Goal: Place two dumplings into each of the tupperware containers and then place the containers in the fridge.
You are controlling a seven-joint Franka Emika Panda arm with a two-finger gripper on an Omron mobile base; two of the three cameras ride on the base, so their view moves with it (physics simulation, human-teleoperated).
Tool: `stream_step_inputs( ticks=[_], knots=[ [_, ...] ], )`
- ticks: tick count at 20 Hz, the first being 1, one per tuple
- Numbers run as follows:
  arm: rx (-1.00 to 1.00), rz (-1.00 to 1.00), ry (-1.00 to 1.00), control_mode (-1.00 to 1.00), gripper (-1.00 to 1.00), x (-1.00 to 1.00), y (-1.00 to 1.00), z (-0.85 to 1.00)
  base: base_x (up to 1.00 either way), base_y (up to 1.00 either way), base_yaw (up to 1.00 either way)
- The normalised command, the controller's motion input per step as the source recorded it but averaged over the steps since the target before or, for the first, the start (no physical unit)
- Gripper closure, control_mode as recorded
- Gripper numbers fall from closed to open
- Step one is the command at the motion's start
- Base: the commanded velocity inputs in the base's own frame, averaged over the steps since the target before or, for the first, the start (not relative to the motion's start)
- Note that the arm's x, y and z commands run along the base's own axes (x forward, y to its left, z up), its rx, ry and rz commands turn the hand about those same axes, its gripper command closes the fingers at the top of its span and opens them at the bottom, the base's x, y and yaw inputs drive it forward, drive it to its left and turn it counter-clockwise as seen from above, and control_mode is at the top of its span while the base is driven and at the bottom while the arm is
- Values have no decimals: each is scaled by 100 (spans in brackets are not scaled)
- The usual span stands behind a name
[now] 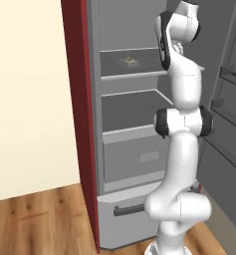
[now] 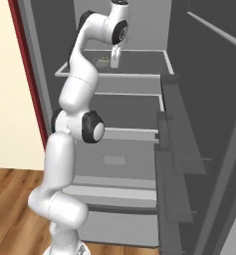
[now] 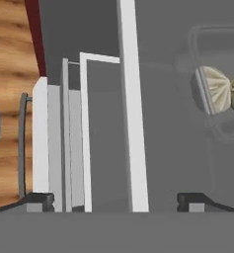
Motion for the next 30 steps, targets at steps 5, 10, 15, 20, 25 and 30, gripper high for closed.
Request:
stream_step_inputs(
  ticks=[5,10,15,20,25,30],
  knots=[
    [0,-1,40,-100,-100,1,0,-9,0,0,0],
    [0,-10,28,-100,-100,-10,0,-21,0,0,0],
    [0,-4,24,-100,-100,18,2,12,0,0,0],
    [0,-5,5,-100,-100,75,1,-3,0,0,0],
    [0,-3,17,-100,-100,26,-3,-33,0,0,0],
    [5,-16,3,-100,-100,-76,-19,-36,0,0,0]
  ],
)
